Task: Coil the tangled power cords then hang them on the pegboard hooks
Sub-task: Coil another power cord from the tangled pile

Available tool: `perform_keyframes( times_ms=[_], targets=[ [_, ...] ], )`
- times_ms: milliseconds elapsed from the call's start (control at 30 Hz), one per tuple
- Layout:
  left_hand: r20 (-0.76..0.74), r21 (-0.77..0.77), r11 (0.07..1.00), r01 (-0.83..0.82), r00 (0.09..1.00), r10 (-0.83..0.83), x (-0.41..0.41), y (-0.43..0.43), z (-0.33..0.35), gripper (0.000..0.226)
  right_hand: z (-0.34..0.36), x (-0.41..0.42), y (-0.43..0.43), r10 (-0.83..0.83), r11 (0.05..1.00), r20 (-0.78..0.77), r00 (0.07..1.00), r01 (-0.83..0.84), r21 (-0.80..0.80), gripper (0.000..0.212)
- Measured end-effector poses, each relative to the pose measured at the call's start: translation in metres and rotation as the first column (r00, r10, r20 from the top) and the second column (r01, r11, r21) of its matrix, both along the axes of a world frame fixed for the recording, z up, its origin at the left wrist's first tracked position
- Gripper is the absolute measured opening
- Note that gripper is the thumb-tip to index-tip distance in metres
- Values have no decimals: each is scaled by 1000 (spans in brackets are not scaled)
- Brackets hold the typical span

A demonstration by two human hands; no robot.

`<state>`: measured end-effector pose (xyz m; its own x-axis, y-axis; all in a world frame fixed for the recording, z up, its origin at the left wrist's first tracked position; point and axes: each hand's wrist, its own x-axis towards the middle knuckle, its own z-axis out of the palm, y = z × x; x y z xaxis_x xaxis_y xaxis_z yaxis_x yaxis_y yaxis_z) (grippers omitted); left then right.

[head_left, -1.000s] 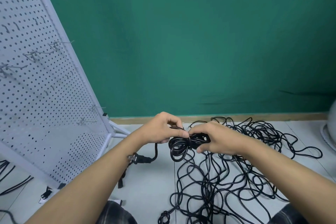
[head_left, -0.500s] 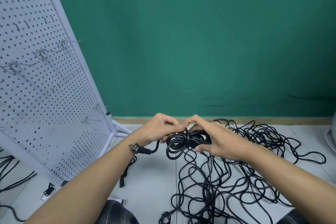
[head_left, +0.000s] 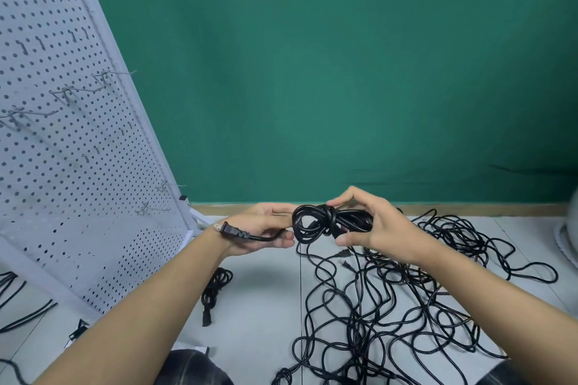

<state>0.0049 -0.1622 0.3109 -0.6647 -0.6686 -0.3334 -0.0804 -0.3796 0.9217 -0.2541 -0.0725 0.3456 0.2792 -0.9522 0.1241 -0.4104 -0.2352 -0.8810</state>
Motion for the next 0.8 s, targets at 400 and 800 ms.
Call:
perform_keyframes(
  times_ms=[400, 800],
  targets=[
    [529, -510, 829, 230, 843, 92, -77, 34, -12, 25, -29, -5, -15, -375, 913, -188, 908, 327, -243, 54],
    [769, -573, 537, 619, 632, 93, -61, 43, 24, 22, -30, -7, -19, -354, 934, -562, 748, 247, -260, 59]
  ],
)
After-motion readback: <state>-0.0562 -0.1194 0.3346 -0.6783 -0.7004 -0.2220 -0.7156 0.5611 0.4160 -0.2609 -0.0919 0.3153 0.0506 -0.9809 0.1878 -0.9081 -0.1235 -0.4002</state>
